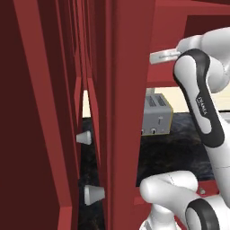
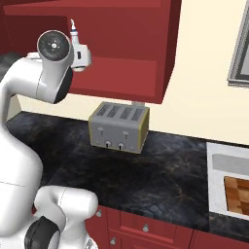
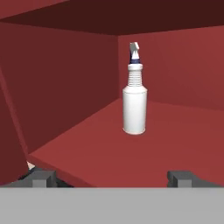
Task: Move the cutting board and knife to the sink. Then move spray from the cabinet to the counter.
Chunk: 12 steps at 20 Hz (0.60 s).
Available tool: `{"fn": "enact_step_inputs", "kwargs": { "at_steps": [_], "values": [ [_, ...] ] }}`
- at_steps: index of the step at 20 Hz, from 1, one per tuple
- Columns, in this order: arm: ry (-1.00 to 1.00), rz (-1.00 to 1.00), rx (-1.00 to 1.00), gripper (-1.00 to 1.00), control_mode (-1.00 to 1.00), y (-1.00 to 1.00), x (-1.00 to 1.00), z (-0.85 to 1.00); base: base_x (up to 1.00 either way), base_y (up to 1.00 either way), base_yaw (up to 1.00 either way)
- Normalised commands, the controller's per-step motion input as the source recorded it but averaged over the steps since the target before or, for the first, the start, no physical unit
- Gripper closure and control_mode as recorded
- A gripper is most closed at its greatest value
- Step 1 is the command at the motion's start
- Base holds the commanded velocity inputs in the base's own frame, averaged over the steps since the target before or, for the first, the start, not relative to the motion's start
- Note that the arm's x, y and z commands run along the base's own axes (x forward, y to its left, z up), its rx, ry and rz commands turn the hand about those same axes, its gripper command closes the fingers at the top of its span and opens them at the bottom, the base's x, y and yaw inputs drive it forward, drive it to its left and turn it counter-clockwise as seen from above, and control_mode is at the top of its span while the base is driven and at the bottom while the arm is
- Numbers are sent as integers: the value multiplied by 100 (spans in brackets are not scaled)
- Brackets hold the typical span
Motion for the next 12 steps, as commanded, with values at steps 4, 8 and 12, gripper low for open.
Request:
{"fn": "enact_step_inputs", "kwargs": {
  "at_steps": [4, 8, 12],
  "values": [
    [5, 0, 0, -100, -100, 1, 48, 16, 0, 0, 0],
    [4, 0, 0, -100, -100, 9, 50, 12, 0, 0, 0],
    [2, 0, 0, -100, -100, 21, 40, 7, 0, 0, 0]
  ]
}}
